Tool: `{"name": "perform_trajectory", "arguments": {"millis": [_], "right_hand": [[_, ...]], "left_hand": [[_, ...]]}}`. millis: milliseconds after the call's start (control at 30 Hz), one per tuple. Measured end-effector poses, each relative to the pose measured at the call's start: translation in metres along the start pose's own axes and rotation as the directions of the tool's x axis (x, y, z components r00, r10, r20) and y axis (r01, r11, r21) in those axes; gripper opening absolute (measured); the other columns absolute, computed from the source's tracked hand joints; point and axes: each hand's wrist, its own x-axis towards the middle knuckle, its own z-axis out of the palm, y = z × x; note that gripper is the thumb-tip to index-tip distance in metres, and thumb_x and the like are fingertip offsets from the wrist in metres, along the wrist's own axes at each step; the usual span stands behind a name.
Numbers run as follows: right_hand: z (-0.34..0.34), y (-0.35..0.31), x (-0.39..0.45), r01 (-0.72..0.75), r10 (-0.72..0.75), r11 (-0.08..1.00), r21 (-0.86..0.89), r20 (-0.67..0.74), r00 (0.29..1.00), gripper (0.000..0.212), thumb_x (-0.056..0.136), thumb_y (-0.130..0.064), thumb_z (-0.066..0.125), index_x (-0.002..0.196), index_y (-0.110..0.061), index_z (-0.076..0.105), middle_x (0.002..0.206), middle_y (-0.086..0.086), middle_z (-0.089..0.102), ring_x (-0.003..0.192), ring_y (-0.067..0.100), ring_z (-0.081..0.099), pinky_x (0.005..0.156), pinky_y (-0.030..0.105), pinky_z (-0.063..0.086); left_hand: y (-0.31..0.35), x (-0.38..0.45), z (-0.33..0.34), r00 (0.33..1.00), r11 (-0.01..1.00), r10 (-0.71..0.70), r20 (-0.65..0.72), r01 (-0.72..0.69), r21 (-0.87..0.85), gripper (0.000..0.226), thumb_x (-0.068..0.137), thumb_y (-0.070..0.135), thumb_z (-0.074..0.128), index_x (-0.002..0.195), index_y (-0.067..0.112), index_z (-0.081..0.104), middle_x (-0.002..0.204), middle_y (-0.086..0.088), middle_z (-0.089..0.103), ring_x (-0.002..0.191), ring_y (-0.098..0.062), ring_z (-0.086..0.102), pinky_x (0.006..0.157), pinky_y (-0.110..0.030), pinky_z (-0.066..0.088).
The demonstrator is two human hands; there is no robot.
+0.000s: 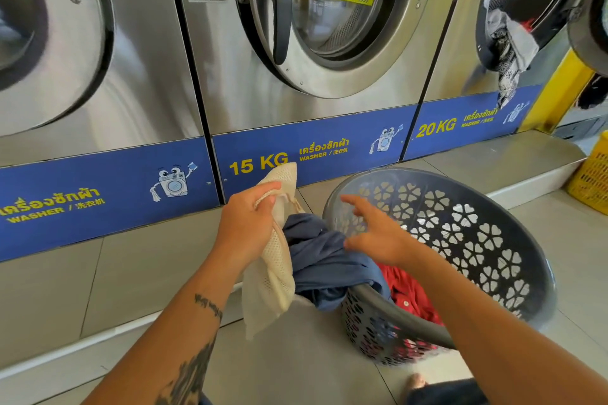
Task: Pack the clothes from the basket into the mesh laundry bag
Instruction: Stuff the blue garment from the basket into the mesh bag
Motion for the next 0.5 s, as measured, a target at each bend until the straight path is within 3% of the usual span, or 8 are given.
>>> {"name": "perform_trajectory", "arguments": {"millis": [67, 133, 233, 333, 433, 500], "right_hand": [[0.008, 0.017, -0.004, -0.240, 0.193, 0.953, 0.183, 0.240, 0.951, 0.090, 0.081, -0.011, 0.074, 0.155, -0.032, 0.027, 0.154, 0.007, 0.037, 0.139, 0.028, 0.042, 0.101, 0.036, 0.043], [0.016, 0.028, -0.002, -0.352, 0.270, 0.904, 0.242, 0.314, 0.910, 0.082, 0.078, -0.016, 0.078, 0.150, -0.022, 0.039, 0.150, 0.007, 0.046, 0.130, 0.031, 0.052, 0.107, 0.047, 0.045], [0.013, 0.020, 0.005, -0.215, 0.206, 0.976, 0.028, 0.196, 0.959, 0.044, 0.071, -0.019, 0.077, 0.113, -0.012, 0.062, 0.113, 0.010, 0.067, 0.102, 0.029, 0.064, 0.094, 0.049, 0.053], [0.008, 0.003, 0.006, -0.048, 0.048, 0.988, -0.148, -0.001, 0.999, 0.019, 0.070, -0.016, 0.069, 0.081, -0.017, 0.053, 0.078, 0.005, 0.061, 0.072, 0.024, 0.058, 0.063, 0.037, 0.047], [0.018, -0.023, 0.000, 0.086, -0.098, 0.994, -0.068, -0.202, 0.975, 0.032, 0.073, -0.021, 0.069, 0.095, -0.024, 0.045, 0.083, -0.007, 0.059, 0.073, 0.012, 0.058, 0.057, 0.029, 0.043], [0.030, -0.034, -0.004, 0.135, -0.120, 0.988, 0.068, -0.197, 0.973, 0.051, 0.072, -0.027, 0.075, 0.106, -0.025, 0.038, 0.092, -0.006, 0.059, 0.080, 0.013, 0.061, 0.064, 0.030, 0.049]], "left_hand": [[0.000, 0.000, 0.002, 1.000, 1.000, 0.011, 0.012, -0.011, 0.009, 0.034, 0.096, 0.017, 0.047, 0.117, 0.035, 0.067, 0.131, 0.008, 0.059, 0.103, 0.000, 0.047, 0.069, -0.003, 0.031], [0.001, -0.001, 0.004, 1.000, 0.999, 0.019, 0.019, -0.020, 0.029, 0.034, 0.096, 0.018, 0.047, 0.118, 0.035, 0.067, 0.132, 0.006, 0.059, 0.102, -0.002, 0.049, 0.070, -0.005, 0.031], [0.002, -0.002, 0.007, 0.999, 0.997, 0.047, 0.022, -0.048, 0.057, 0.034, 0.096, 0.017, 0.048, 0.119, 0.033, 0.067, 0.131, 0.005, 0.060, 0.115, -0.011, 0.053, 0.078, -0.012, 0.033], [0.001, -0.003, 0.012, 0.998, 0.995, 0.057, 0.036, -0.060, 0.078, 0.033, 0.096, 0.018, 0.048, 0.120, 0.032, 0.067, 0.131, 0.004, 0.060, 0.120, -0.014, 0.052, 0.083, -0.013, 0.033], [0.002, -0.004, 0.016, 0.996, 0.994, 0.080, 0.031, -0.082, 0.078, 0.032, 0.096, 0.018, 0.050, 0.119, 0.031, 0.068, 0.129, 0.005, 0.062, 0.118, -0.013, 0.054, 0.088, -0.017, 0.035], [0.004, -0.004, 0.017, 0.996, 0.994, 0.091, 0.011, -0.091, 0.058, 0.031, 0.095, 0.018, 0.051, 0.117, 0.030, 0.069, 0.125, 0.007, 0.064, 0.111, -0.006, 0.054, 0.086, -0.014, 0.036]]}}
